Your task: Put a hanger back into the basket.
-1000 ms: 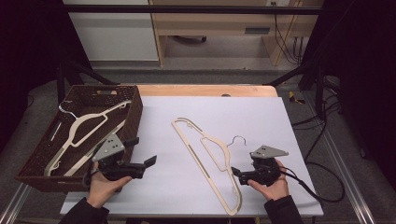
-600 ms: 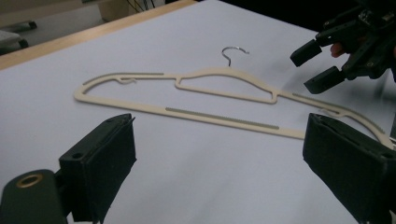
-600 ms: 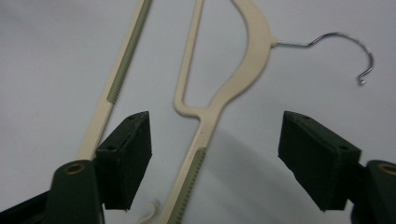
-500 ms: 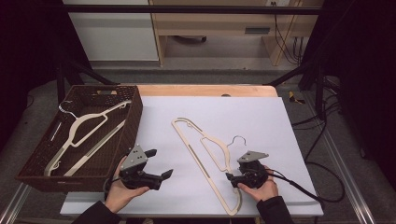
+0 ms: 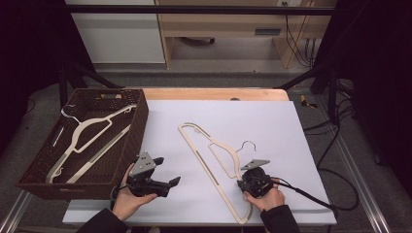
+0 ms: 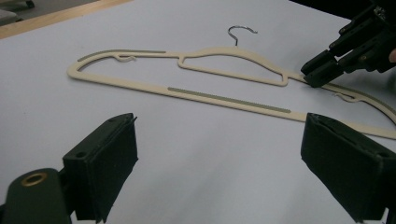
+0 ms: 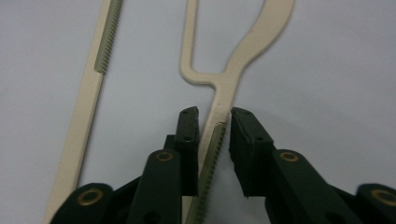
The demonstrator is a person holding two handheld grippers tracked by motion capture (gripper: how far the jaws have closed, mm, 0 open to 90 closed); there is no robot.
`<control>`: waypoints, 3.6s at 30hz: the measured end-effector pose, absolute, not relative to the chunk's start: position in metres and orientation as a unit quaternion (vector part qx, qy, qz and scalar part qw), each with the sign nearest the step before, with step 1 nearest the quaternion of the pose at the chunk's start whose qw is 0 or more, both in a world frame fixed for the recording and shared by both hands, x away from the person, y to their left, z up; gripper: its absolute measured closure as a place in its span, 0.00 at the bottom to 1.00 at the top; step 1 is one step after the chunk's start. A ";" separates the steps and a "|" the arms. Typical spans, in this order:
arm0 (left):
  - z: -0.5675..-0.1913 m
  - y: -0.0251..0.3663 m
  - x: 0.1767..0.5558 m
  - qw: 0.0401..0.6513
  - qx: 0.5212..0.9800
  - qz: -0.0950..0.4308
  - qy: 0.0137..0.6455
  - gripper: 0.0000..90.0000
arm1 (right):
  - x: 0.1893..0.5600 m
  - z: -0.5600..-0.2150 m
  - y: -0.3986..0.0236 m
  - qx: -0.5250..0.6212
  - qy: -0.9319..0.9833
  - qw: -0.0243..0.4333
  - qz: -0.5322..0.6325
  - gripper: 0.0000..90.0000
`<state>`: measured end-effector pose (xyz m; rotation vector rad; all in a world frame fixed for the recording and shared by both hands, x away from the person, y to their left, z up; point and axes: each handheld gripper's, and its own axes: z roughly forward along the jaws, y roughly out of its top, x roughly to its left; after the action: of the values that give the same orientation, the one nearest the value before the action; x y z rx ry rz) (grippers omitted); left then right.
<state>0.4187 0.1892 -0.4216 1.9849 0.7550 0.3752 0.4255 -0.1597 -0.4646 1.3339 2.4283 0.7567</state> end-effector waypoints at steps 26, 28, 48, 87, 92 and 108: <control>-0.427 0.189 0.419 0.462 0.818 0.147 0.310 0.12 | 0.424 -0.462 -0.186 0.486 0.829 0.126 0.245 0.88; -0.426 0.187 0.420 0.462 0.818 0.147 0.309 0.12 | 0.425 -0.462 -0.187 0.486 0.830 0.121 0.247 0.89; -0.402 0.131 0.461 0.458 0.831 0.135 0.287 0.12 | 0.416 -0.431 -0.190 0.437 0.837 0.170 0.282 0.89; -0.461 0.024 0.564 0.350 0.905 0.105 0.219 0.38 | 0.412 -0.421 -0.192 0.421 0.844 0.170 0.287 0.89; -0.466 0.021 0.565 0.335 0.911 0.111 0.215 0.46 | 0.412 -0.421 -0.192 0.417 0.844 0.172 0.289 0.89; -0.453 0.032 0.555 0.307 0.926 0.154 0.157 0.72 | 0.414 -0.422 -0.196 0.409 0.851 0.156 0.290 0.88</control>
<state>0.5550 0.0316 -0.4527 2.4485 0.4149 0.4081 0.4140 -0.1962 -0.4224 1.1719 2.4356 0.8301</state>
